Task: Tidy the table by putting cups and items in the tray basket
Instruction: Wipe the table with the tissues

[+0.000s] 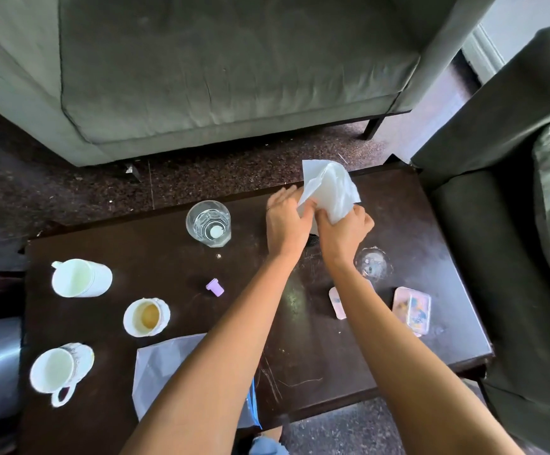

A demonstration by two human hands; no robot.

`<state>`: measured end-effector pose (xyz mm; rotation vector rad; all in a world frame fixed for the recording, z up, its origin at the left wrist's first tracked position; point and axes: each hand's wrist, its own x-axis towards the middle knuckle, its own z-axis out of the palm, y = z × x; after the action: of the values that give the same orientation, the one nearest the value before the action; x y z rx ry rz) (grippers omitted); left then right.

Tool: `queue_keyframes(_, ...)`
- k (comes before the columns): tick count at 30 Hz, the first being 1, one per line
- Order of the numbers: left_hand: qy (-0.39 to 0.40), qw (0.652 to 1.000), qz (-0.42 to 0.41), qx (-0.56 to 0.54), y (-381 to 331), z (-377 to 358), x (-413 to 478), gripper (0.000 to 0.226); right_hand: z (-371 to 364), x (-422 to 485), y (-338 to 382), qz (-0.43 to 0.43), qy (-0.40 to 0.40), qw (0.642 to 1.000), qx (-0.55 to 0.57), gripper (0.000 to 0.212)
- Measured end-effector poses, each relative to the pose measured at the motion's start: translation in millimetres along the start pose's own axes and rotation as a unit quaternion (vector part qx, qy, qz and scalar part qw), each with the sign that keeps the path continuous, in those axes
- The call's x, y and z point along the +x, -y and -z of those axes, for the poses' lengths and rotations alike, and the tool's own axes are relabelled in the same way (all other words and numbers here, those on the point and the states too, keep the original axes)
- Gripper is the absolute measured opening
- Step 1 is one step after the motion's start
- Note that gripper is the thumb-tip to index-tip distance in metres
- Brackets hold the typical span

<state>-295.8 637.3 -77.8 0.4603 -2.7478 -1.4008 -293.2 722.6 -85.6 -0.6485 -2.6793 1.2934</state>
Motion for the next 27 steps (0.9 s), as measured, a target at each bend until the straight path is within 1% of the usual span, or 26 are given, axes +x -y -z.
queue_keyframes(1,-0.022,0.999,0.007,0.034,1.7,0.2,-0.2,0.033,-1.9,0.7,-2.2,-0.007,-0.007,1.0,-0.018,0.037)
queue_keyframes(3,-0.058,0.996,0.016,0.061,3.6,3.3,-1.5,0.026,-4.2,1.2,-3.1,-0.008,-0.017,0.999,-0.037,0.04)
queue_keyframes(6,-0.048,0.997,0.011,0.063,6.5,5.3,-2.6,0.021,-8.6,0.8,-3.0,0.029,-0.02,0.998,-0.049,0.036)
queue_keyframes(9,-0.038,0.994,-0.01,0.103,11.8,2.2,-4.5,0.02,-14.2,0.4,-8.5,0.086,-0.017,0.991,-0.105,0.024)
queue_keyframes(11,-0.029,0.99,-0.015,0.137,15.8,-0.7,-6.8,0.021,-16.0,-0.6,-13.3,0.092,0.0,0.987,-0.133,0.02)
queue_keyframes(12,-0.028,0.989,-0.01,0.142,16.6,-1.0,-7.5,0.023,-15.9,-0.7,-14.7,0.086,0.01,0.987,-0.137,0.023)
queue_keyframes(14,-0.036,0.991,0.002,0.132,16.4,-0.2,-6.4,0.031,-14.1,0.0,-14.7,0.075,0.015,0.988,-0.133,0.033)
queue_keyframes(17,-0.057,0.993,0.004,0.102,10.0,3.5,-0.8,0.036,-9.8,3.5,-11.5,0.083,-0.015,0.987,-0.133,0.045)
queue_keyframes(20,-0.058,0.992,0.01,0.109,5.4,6.9,5.8,0.028,-7.2,6.0,-8.4,0.093,-0.043,0.987,-0.126,0.041)
queue_keyframes(23,-0.031,0.991,0.036,0.127,5.7,5.0,2.9,0.022,-7.5,6.9,-10.0,0.084,-0.023,0.985,-0.15,0.04)
queue_keyframes(27,-0.013,0.991,0.057,0.124,8.8,0.1,-5.5,0.024,-10.2,7.4,-17.0,0.088,0.01,0.978,-0.19,0.038)
